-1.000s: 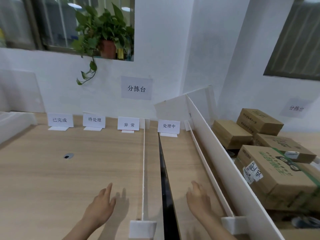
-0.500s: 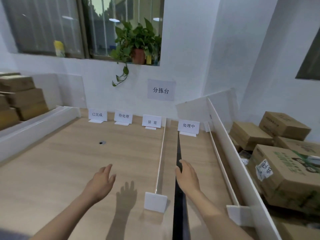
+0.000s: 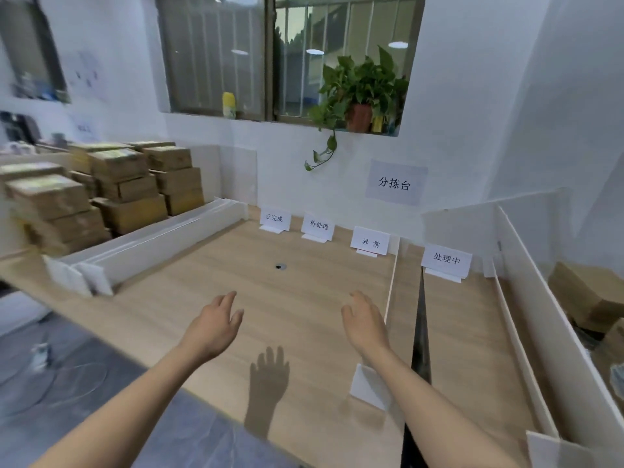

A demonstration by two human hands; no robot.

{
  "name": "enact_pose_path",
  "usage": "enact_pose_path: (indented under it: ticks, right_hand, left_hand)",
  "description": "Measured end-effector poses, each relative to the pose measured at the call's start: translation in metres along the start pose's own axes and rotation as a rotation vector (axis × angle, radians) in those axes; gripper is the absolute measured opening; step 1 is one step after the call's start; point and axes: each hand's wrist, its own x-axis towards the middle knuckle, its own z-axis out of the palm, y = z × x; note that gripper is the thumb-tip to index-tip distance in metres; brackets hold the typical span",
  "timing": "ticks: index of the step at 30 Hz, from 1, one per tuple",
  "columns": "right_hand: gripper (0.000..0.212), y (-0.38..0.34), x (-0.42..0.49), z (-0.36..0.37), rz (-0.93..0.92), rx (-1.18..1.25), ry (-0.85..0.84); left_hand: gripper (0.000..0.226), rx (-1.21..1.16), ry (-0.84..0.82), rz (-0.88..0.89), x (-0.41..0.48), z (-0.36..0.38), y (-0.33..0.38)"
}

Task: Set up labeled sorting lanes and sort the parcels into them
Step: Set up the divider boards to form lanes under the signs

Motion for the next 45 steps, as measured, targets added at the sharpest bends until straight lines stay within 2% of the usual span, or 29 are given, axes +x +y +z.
enact_pose_path:
  ticks: [9, 20, 31, 37, 45]
  right_hand:
    - [0.039, -0.124, 0.013, 0.079, -0.144, 0.024, -0.005]
    - [0.036, -0.298, 0.002, 0.213, -0.277, 0.078, -0.055]
    - [0.037, -0.417, 0.010, 0.310, -0.415, 0.121, -0.166]
    - [0.038, -0.462, 0.044, 0.368, -0.429, 0.126, -0.218]
    - [0.039, -0.512, 0.129, 0.451, -0.373, 0.175, -0.240]
  left_hand:
    - [0.053, -0.033, 0.090, -0.088, -0.005, -0.077, -0.106]
    - [0.054, -0.002, 0.148, -0.169, -0.009, -0.173, -0.287]
    - [0.055, -0.018, 0.208, -0.294, -0.010, -0.216, -0.414]
    - [0.053, -0.001, 0.214, -0.326, 0.025, -0.224, -0.468]
    - [0.053, 0.067, 0.176, -0.310, 0.130, -0.236, -0.536]
